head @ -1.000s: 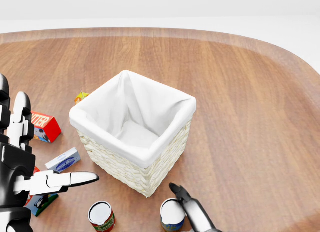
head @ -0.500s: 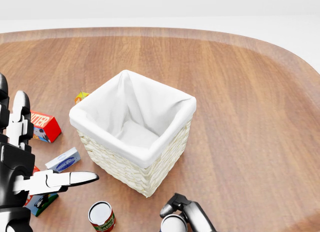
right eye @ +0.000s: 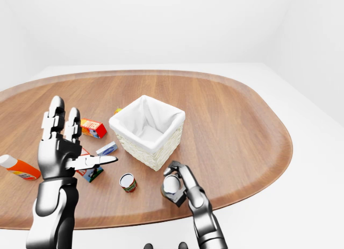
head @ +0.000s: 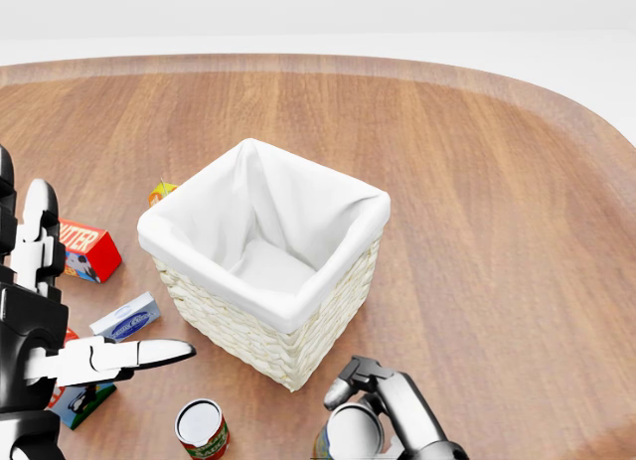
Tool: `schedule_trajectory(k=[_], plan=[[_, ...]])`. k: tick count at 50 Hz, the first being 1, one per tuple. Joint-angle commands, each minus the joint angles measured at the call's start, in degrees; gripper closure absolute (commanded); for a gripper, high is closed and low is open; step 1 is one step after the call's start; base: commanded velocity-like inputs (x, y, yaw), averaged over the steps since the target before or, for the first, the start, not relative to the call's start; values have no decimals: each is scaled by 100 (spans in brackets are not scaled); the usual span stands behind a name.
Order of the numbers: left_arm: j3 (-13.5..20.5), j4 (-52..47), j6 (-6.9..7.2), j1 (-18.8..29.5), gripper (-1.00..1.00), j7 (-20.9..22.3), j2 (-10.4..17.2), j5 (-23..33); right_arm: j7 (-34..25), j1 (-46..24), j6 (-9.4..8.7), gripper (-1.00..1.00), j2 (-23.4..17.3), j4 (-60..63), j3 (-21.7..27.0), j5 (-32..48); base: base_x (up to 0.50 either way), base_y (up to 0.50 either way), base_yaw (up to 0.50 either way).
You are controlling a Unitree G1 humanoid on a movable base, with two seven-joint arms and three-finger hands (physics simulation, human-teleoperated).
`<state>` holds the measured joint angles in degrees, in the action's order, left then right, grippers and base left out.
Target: Pick up the alphabet soup, and put it in the basket.
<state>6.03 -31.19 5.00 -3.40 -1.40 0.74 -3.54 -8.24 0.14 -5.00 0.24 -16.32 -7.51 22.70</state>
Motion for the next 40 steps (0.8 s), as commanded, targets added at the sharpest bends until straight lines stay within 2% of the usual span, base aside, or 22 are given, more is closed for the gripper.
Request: schedule_trajectory(k=[1,40], plan=[[6,-28,0,2,-100,-3,2,-5,-116,224,0,100,-69,1008,30,-79,0,0,0],[-5,38,0,17,-100,-24,3,5,-548,496,0,100,-242,3608,503,-192,0,0,0]])
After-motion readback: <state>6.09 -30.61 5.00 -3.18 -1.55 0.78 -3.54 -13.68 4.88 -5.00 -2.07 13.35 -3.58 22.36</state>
